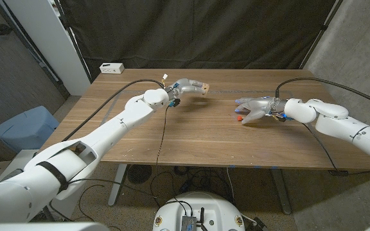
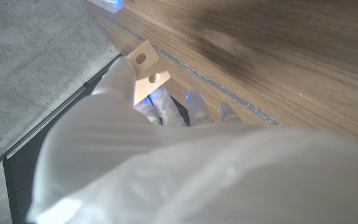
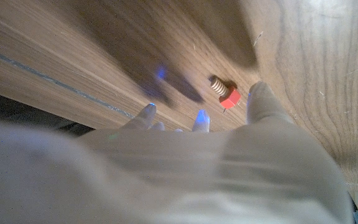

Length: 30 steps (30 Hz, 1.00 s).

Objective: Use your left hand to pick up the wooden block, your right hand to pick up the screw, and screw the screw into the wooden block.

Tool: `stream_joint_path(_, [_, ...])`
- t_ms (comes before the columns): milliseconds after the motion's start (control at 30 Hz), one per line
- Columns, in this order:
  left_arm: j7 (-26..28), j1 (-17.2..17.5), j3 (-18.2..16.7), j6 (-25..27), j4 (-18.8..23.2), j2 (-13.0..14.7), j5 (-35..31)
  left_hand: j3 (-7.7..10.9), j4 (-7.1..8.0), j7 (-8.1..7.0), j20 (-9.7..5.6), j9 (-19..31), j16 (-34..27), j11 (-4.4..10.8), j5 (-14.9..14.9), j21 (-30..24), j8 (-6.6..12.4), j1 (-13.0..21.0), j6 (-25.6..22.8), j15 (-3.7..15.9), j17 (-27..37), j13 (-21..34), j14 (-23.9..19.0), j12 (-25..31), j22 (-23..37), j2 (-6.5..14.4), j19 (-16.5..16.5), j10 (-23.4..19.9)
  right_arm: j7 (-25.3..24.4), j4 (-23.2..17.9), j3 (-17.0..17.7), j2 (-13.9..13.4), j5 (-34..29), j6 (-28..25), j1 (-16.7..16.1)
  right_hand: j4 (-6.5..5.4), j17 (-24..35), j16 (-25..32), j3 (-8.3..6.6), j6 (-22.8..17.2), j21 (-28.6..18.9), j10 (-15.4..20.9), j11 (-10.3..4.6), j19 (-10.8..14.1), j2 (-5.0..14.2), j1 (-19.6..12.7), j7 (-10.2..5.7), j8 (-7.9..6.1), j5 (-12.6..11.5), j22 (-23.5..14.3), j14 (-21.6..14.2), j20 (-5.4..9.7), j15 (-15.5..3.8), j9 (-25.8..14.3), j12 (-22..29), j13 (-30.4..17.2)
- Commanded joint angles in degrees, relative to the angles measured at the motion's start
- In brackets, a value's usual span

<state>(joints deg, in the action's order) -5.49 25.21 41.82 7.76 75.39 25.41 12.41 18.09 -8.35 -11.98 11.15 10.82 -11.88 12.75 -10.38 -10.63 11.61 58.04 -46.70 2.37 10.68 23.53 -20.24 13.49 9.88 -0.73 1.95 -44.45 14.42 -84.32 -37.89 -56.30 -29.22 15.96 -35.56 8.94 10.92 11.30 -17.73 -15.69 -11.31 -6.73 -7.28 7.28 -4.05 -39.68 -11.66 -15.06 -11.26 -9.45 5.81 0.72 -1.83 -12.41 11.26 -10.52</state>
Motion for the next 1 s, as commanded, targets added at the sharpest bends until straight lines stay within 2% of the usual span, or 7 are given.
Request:
stream_joint_path(33, [0.13,0.07,0.11,0.34,0.56,0.05,-0.03,-0.36,0.05,-0.18,0.19,0.31,-0.14,-0.07,-0.19,-0.36,0.41,-0.13,-0.55,1.66,0.16,0.13,-0.54,-0.18,0.11,0.47,-0.07,-0.79,-2.21,1.31,-0.44,0.48,-0.84,0.94,0.25,0.18,0.09,0.42,-0.56,-0.89,-0.05,0.55,-0.24,0.48,-0.18,-0.79,-0.1,-0.48,-0.49,-0.34,-0.24,-0.07,-0.05,-0.12,0.45,-0.15])
stream_joint_path(467, [-0.01,-0.01,0.3,0.84,0.39,-0.14,0.14,-0.44,0.04,-0.22,0.14,0.32,-0.14,-0.07,-0.19,-0.38,0.44,-0.15,-0.75,1.68,0.15,0.19,-0.61,-0.19,0.11,0.56,-0.01,-1.1,-3.8,1.91,-0.65,0.7,-1.15,1.42,0.1,0.21,0.19,0.6,-0.76,-2.94,-0.16,1.54,-0.26,1.2,-0.14,-1.39,-0.07,-1.6,-0.61,-0.35,-1.1,0.11,-0.26,-0.45,0.55,-0.16])
stream_joint_path(1000, [-0.27,0.11,0.49,1.16,0.28,-0.38,0.47,-0.56,0.09,-0.1,0.16,0.33,-0.13,-0.08,-0.18,-0.39,0.52,-0.3,-1.13,1.71,0.17,0.26,-0.62,-0.31,0.11,0.72,0.05,-1.22,-5.77,0.92,-0.34,0.4,-1.54,0.71,-1.43,0.24,0.45,0.85,-1.13,-6.86,-0.31,3.28,0.09,2.36,-0.24,-2.17,0.28,-3.84,-0.8,-0.36,-2.32,0.5,-0.88,-1.04,0.77,-0.21])
